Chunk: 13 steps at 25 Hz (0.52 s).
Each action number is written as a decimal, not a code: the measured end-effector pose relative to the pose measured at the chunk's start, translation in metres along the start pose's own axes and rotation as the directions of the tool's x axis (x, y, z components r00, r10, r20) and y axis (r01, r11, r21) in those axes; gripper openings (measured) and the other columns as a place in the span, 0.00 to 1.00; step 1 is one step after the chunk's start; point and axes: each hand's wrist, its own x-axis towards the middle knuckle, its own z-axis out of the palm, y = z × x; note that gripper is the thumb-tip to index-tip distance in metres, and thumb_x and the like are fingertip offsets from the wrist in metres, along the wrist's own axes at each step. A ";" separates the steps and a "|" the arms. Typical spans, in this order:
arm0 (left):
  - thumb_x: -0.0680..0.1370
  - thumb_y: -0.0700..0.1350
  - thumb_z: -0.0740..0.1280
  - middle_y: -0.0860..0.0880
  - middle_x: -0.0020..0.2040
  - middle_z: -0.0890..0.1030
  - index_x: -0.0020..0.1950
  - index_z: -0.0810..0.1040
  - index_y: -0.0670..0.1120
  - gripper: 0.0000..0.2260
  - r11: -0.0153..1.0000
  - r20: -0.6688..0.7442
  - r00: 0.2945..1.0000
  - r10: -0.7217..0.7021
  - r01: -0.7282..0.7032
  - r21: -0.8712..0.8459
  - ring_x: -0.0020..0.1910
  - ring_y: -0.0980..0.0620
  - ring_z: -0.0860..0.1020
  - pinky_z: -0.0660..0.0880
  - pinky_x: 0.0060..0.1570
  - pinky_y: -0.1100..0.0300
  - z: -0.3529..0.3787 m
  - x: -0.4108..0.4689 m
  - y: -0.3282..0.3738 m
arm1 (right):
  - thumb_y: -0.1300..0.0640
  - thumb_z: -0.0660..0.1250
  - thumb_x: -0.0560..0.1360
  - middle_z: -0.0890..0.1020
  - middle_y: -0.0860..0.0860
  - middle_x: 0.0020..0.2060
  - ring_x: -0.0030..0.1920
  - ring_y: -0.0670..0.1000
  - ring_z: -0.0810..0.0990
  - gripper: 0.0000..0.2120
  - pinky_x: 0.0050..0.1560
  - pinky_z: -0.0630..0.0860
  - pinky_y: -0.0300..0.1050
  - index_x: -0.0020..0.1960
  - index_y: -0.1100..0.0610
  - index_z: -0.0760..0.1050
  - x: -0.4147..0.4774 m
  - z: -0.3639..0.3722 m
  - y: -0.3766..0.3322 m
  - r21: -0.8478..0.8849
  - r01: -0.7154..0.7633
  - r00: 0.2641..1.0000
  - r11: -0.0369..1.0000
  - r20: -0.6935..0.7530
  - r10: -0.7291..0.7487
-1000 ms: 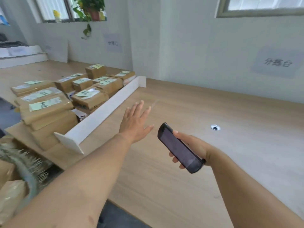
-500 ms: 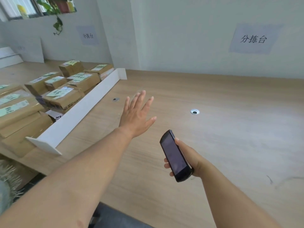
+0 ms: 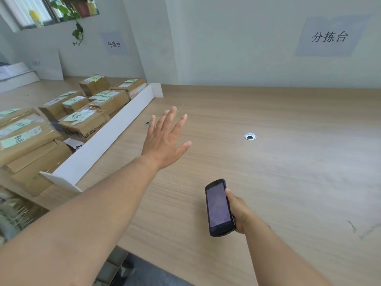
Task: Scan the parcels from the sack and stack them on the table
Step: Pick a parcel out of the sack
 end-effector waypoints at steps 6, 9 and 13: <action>0.80 0.61 0.54 0.47 0.79 0.39 0.79 0.44 0.53 0.33 1.000 0.005 1.000 0.000 0.000 0.001 0.78 0.48 0.40 0.36 0.74 0.47 0.008 0.000 -0.010 | 0.51 0.56 0.85 0.83 0.60 0.43 0.40 0.60 0.82 0.18 0.43 0.80 0.52 0.54 0.64 0.77 0.011 0.008 0.013 -0.070 -0.009 0.998 0.997 -0.063 0.004; 0.80 0.61 0.55 0.47 0.79 0.39 0.79 0.44 0.53 0.33 1.000 0.007 1.000 0.007 -0.007 -0.019 0.78 0.48 0.40 0.36 0.74 0.47 0.011 0.004 -0.013 | 0.55 0.57 0.84 0.80 0.59 0.40 0.39 0.59 0.80 0.15 0.40 0.76 0.50 0.48 0.63 0.77 0.010 0.012 0.013 -0.086 -0.014 0.997 0.996 -0.078 0.007; 0.79 0.61 0.55 0.47 0.79 0.39 0.79 0.44 0.53 0.33 0.998 -0.011 0.999 0.042 -0.042 -0.046 0.78 0.48 0.41 0.36 0.74 0.47 0.012 0.008 -0.011 | 0.60 0.56 0.82 0.71 0.54 0.34 0.33 0.51 0.69 0.14 0.35 0.67 0.44 0.37 0.58 0.67 0.012 0.016 0.006 -0.279 -0.040 0.974 0.959 -0.226 -0.025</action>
